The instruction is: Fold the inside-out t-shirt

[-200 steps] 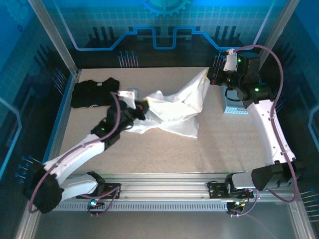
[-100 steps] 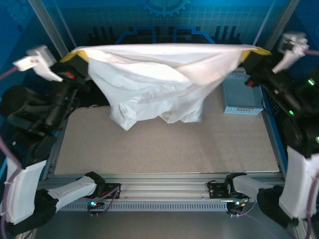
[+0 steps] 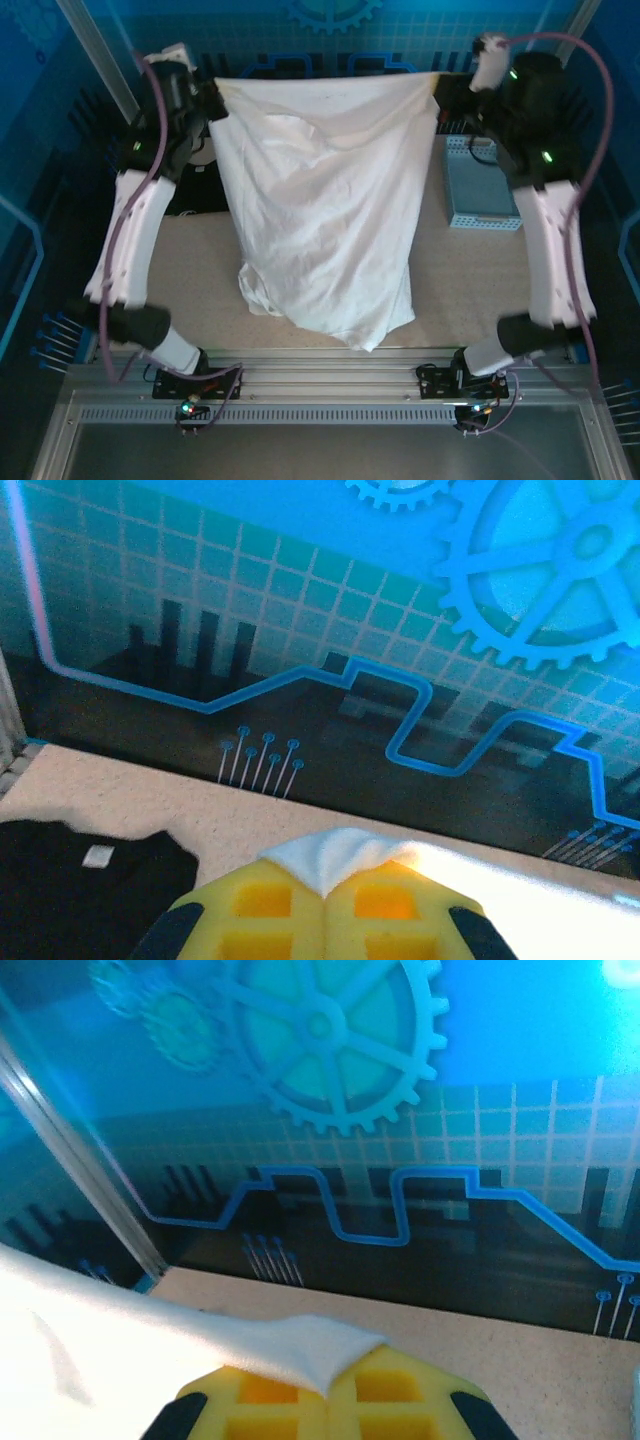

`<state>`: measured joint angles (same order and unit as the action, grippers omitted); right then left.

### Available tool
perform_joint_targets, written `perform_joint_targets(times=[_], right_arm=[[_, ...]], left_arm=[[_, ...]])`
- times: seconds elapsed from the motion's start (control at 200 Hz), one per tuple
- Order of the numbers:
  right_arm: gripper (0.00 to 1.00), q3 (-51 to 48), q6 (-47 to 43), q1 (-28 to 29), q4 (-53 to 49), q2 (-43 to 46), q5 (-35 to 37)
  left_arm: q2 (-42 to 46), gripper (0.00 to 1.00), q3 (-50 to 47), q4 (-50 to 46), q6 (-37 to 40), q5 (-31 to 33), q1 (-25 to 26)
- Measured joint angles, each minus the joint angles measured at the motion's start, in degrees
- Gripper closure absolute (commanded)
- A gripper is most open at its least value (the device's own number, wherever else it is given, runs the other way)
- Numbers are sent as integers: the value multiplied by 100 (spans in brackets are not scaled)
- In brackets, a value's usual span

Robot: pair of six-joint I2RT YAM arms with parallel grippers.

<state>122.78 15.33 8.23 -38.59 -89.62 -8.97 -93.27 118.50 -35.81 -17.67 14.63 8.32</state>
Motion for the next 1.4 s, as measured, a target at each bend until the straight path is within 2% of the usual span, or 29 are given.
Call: perform_joint_targets(times=[0.085, 0.175, 0.235, 0.31, 0.405, 0.515, 0.6, 0.715, 0.875, 0.95, 1.035, 1.065, 1.115, 1.17, 1.281, 1.356, 1.376, 1.401], right_arm=[[100, 1290, 2, 0, -136, -1029, 92], [100, 2470, 2, 0, -249, -1521, 131], [100, 2949, 4, 0, -256, -1532, 122], [100, 3080, 2, 0, -199, -1224, 72], [100, 2514, 0, 2, -98, -555, -24], [100, 1062, -42, 13, 37, 474, -37], [100, -645, -68, 15, 179, 1373, 72], [100, -2973, -63, 24, 247, 2308, 334], [100, -5582, -59, 24, 192, 2610, 699], [100, -6212, -59, 24, 120, 2511, 756], [100, -6426, -61, 24, 72, 2369, 750], [100, -6424, -63, 24, 96, 2319, 748], [100, -6419, -70, 24, 144, 2260, 728], [100, -6393, -87, 24, 160, 2203, 688], [100, -6242, -114, 26, 146, 2127, 496], [100, -6074, -144, 39, 85, 2124, 328], [100, -6017, -146, 42, 68, 2124, 271], [100, -5965, -149, 48, 57, 2124, 225]], left_arm=[[-898, 100, 1578, -385, 7, -175, -52], [-1255, 100, 2914, -533, 28, -330, -55], [-1123, 100, 3311, -496, 70, -404, -57], [-575, 100, 3141, -393, 114, -501, -57], [540, 100, 2022, -107, 127, -686, -55], [1897, 100, 177, 328, 83, -1008, -55], [2988, 100, -1648, 752, -50, -1333, 15], [4212, 100, -4236, 1080, -289, -1631, 431], [4835, 100, -7125, 1150, -664, -1700, 1102], [4839, 100, -8144, 1110, -911, -1668, 1434], [4741, 100, -8675, 1084, -1060, -1537, 1746], [4631, 94, -8723, 1097, -1088, -1491, 1818], [4391, 76, -8725, 1220, -1091, -1377, 1897], [4155, 60, -8714, 1342, -1106, -1220, 1956], [3875, 38, -8677, 1399, -953, -774, 2264], [3891, 25, -8605, 1600, -664, -490, 2688], [3891, 18, -8581, 1698, -651, -431, 2791], [3877, 16, -8550, 1860, -485, -411, 2955]])
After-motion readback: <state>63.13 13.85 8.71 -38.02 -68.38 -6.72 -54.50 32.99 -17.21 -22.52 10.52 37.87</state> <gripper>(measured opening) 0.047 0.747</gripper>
